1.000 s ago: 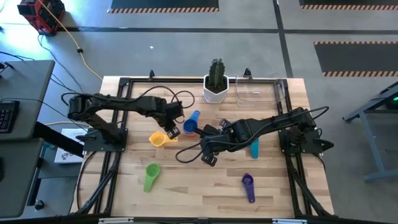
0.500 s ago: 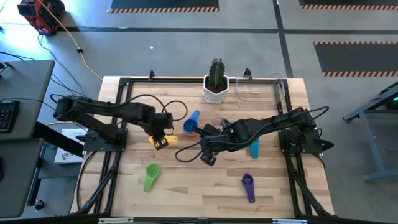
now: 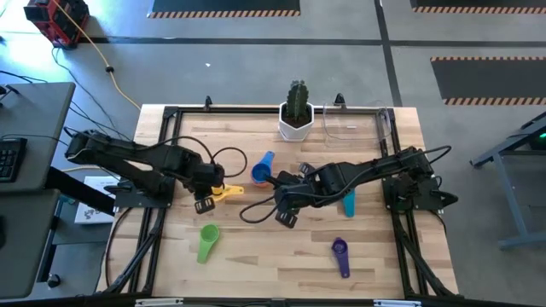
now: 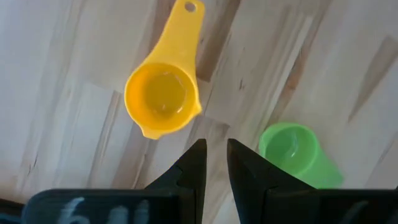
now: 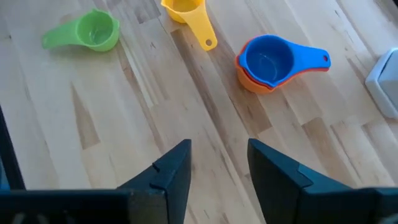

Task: Nest measuring cups in basket
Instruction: Stack the yellow measuring cup on top of the blue measuring cup

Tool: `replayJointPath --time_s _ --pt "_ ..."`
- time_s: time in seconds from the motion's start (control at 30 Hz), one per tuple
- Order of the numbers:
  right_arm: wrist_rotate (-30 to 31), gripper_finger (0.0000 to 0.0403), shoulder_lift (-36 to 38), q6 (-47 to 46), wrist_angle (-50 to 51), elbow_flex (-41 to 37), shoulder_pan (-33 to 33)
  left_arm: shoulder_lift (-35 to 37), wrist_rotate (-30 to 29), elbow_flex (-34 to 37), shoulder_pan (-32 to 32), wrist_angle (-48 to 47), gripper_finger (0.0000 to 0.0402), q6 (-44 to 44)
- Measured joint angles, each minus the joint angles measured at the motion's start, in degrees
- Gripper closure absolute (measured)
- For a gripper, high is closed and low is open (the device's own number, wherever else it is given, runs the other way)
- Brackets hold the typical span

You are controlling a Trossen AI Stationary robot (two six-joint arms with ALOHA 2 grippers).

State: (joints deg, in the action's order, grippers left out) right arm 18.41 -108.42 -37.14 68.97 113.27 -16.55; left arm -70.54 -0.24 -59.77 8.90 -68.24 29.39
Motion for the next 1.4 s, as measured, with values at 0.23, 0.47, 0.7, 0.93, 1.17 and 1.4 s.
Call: replayJointPath --time_s 0.23,0.47,0.7,0.93,1.17,1.4 --pt "-0.86 0.0253 0.0 7.81 0.4 0.0 1.33 0.0 2.29 0.02 0.92 -1.73 0.034 1.75" --pt "-2.17 0.0253 0.0 15.61 3.53 0.0 4.32 0.0 4.44 0.02 0.92 -1.18 0.0294 4.0" --pt "-5.39 0.0253 0.0 24.64 5.35 0.0 6.94 -1.13 4.03 0.0 0.89 2.99 0.0265 3.16" --pt "-5.43 0.0253 -0.02 26.94 5.38 0.0 9.03 -6.07 -1.34 0.02 0.81 3.83 0.0268 3.11" --pt "-5.51 0.0253 -0.02 26.65 5.38 0.0 9.2 -10.85 -1.8 0.02 -0.17 3.82 0.027 5.08" --pt "-5.16 0.0253 -0.02 22.52 5.33 0.0 9.56 -16.04 -1.98 0.02 -0.76 3.84 0.027 3.96"
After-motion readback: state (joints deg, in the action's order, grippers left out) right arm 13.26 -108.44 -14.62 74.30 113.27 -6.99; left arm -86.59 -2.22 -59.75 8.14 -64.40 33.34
